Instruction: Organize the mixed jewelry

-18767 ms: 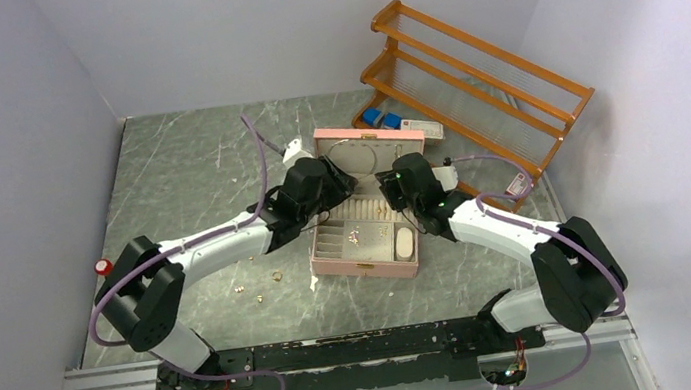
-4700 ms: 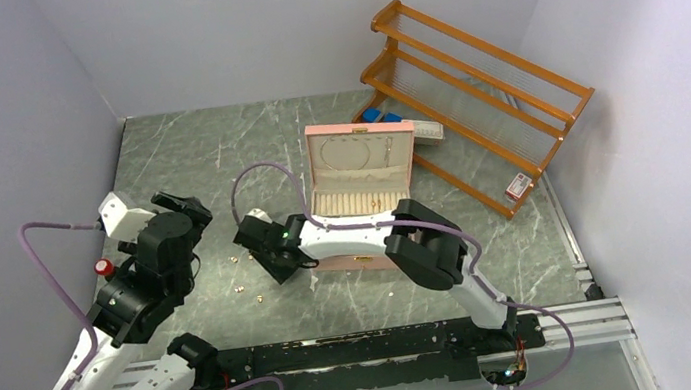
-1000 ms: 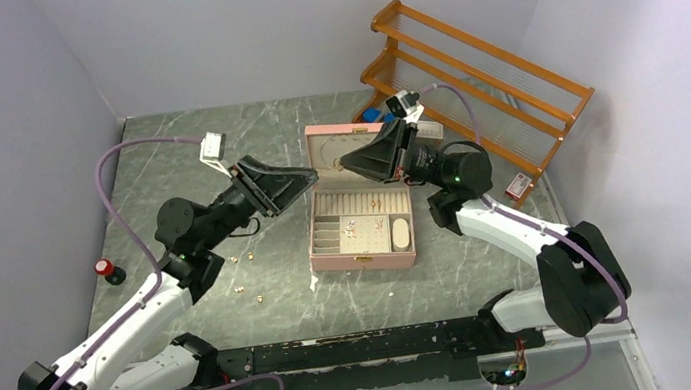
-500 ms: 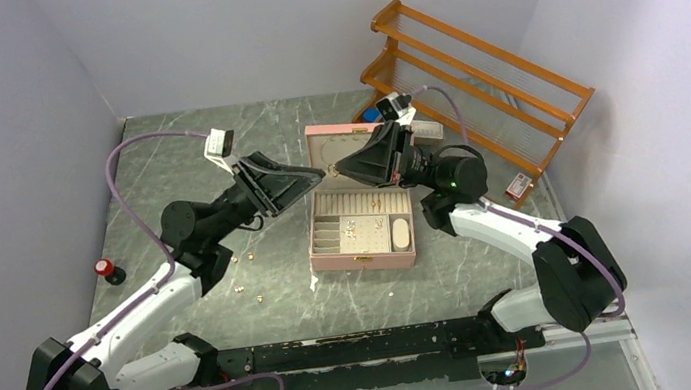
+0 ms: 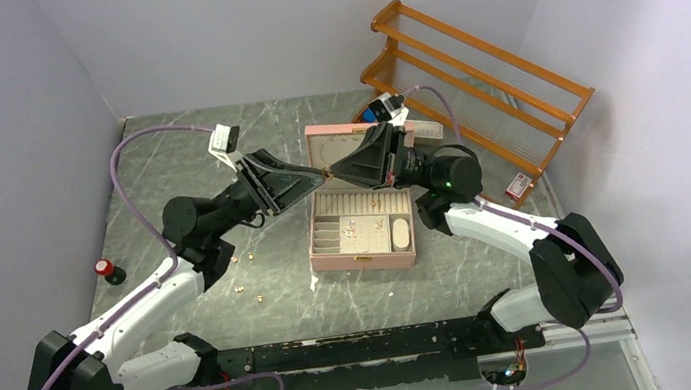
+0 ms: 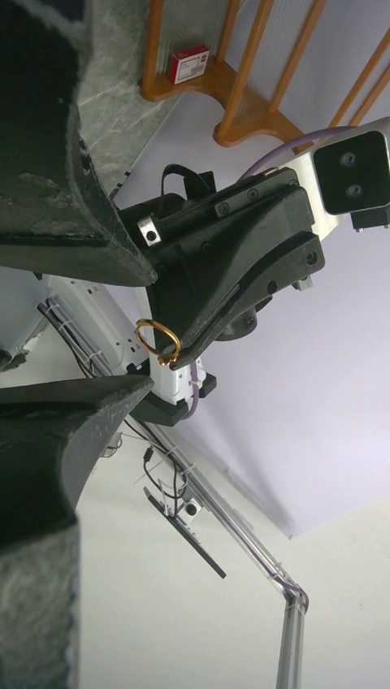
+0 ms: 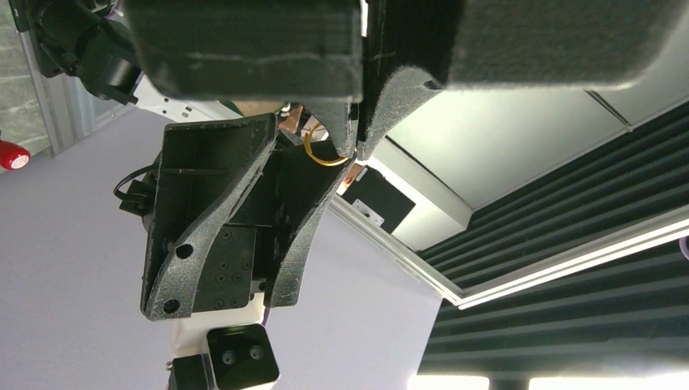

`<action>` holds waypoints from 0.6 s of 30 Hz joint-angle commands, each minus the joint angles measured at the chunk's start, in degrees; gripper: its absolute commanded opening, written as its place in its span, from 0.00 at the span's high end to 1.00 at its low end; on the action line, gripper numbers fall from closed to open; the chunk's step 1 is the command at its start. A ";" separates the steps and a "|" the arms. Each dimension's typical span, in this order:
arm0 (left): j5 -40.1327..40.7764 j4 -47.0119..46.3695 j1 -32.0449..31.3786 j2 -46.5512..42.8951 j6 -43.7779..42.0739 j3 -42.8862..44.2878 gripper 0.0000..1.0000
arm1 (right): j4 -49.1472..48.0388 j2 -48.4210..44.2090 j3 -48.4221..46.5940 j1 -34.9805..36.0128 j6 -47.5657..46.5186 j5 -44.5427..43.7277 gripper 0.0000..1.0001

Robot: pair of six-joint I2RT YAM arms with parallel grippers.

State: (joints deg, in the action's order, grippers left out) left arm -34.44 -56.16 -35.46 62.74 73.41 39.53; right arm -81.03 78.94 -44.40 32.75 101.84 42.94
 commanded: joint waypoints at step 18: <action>-1.39 -6.12 -0.40 -0.60 -0.19 1.62 0.65 | -0.81 0.21 -1.21 0.73 -2.06 0.87 1.00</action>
State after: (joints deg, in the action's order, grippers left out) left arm -34.79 -56.88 -35.46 62.92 73.54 39.70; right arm -80.66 78.96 -44.47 33.17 101.19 43.09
